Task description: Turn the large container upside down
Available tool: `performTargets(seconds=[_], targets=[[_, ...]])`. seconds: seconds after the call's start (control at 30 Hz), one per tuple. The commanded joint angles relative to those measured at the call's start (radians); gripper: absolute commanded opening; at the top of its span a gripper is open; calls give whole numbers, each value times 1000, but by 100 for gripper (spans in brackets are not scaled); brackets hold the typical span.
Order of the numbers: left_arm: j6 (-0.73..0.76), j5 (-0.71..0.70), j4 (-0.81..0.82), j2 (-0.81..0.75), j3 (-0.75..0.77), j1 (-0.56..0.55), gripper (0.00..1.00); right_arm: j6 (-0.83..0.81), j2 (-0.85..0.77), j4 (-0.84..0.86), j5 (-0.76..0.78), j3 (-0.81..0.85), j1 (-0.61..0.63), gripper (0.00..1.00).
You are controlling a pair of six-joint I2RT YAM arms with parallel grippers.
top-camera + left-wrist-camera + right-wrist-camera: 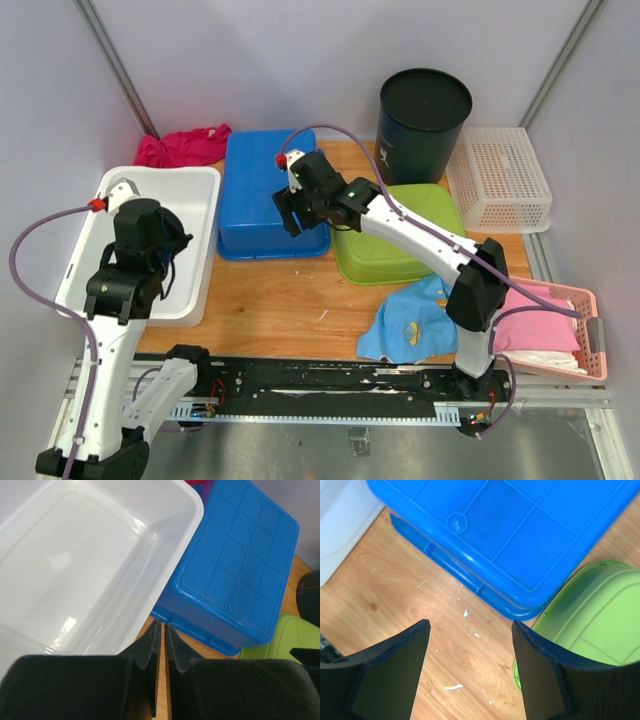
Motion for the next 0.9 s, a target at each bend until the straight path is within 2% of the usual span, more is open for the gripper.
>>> performTargets(seconds=[0.0,0.07,0.13,0.23,0.33,0.4,0.47,0.63,0.87], targets=[[108,93,25,94,-19,6,27,7,-110,26,-43,-81,-5,68],[127,105,26,131,-44,4,60,5,-149,32,-37,-117,-5,68],[148,102,36,158,-87,3,85,3,-186,35,-18,-158,-6,69],[180,113,47,199,-134,1,98,5,-240,42,5,-222,-12,70],[181,127,83,238,-170,0,99,20,-289,56,12,-283,-26,70],[170,124,136,248,-195,-2,97,29,-305,63,13,-317,-34,70],[158,110,185,254,-229,-2,89,30,-318,63,12,-334,-39,70],[119,93,223,296,-267,-2,57,29,-338,62,13,-364,-45,70],[132,36,201,274,-219,-2,16,50,-275,118,-41,-380,-46,68]])
